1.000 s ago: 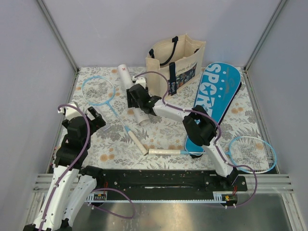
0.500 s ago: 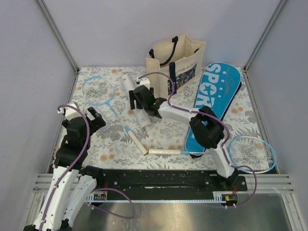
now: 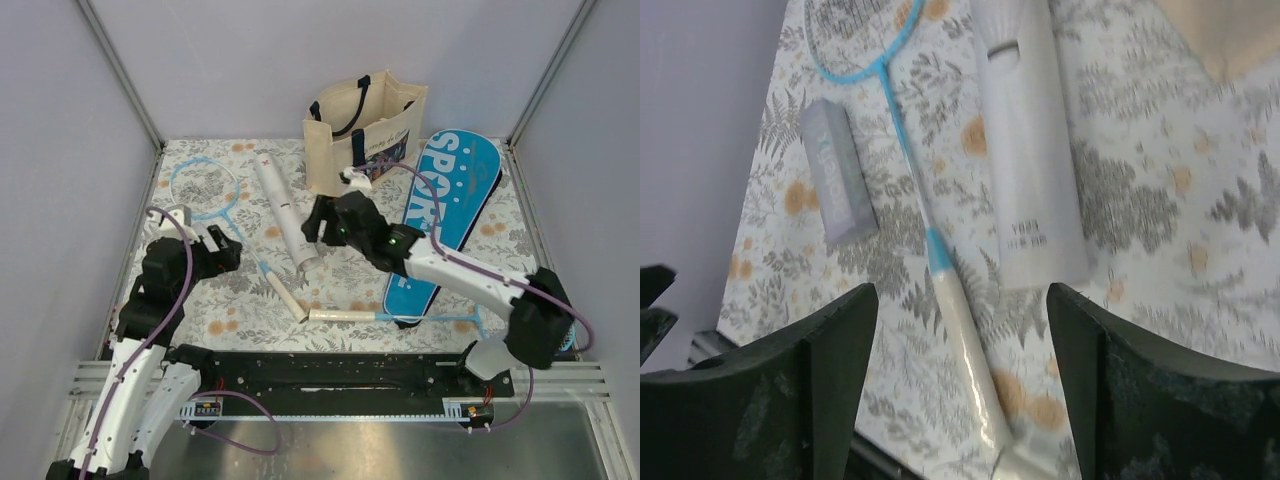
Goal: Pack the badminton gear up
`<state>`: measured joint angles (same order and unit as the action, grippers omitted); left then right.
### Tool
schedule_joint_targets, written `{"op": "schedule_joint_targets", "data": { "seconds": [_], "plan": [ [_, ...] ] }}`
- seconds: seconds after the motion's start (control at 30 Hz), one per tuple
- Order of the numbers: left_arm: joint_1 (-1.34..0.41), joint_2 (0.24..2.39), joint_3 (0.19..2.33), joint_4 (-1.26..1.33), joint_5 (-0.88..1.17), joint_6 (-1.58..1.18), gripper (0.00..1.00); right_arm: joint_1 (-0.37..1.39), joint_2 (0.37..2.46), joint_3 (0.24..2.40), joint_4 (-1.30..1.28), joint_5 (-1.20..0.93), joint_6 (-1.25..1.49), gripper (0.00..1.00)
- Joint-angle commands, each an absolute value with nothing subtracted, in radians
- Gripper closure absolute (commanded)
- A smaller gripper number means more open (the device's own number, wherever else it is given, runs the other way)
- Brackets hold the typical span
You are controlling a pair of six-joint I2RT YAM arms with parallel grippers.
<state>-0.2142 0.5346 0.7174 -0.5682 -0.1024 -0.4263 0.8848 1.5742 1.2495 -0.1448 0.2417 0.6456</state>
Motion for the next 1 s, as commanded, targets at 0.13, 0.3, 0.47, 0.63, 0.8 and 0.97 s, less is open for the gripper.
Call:
{"op": "schedule_joint_targets", "data": {
  "seconds": [0.13, 0.3, 0.47, 0.63, 0.8, 0.97],
  "plan": [
    [-0.406, 0.704, 0.745, -0.463, 0.241, -0.28, 0.12, 0.89, 1.191, 0.931, -0.331, 0.371, 0.991, 0.22],
    [-0.653, 0.804, 0.782, -0.434, 0.193, -0.03, 0.22, 0.89, 1.017, 0.89, -0.367, 0.521, 0.945, 0.22],
    [-0.8, 0.899, 0.765, -0.402, 0.204, 0.201, 0.22, 0.89, 0.835, 0.865, -0.377, 0.679, 0.845, 0.23],
    [-0.873, 1.034, 0.755, -0.316, 0.297, 0.27, 0.23, 0.89, 0.695, 0.818, -0.345, 0.762, 0.765, 0.22],
    [-0.963, 1.172, 0.759, -0.267, 0.295, 0.324, 0.23, 0.89, 0.592, 0.762, -0.334, 0.798, 0.765, 0.22],
    [-0.995, 1.285, 0.755, -0.17, 0.278, 0.333, 0.23, 0.89, 0.516, 0.73, -0.334, 0.827, 0.764, 0.22]
  ]
}}
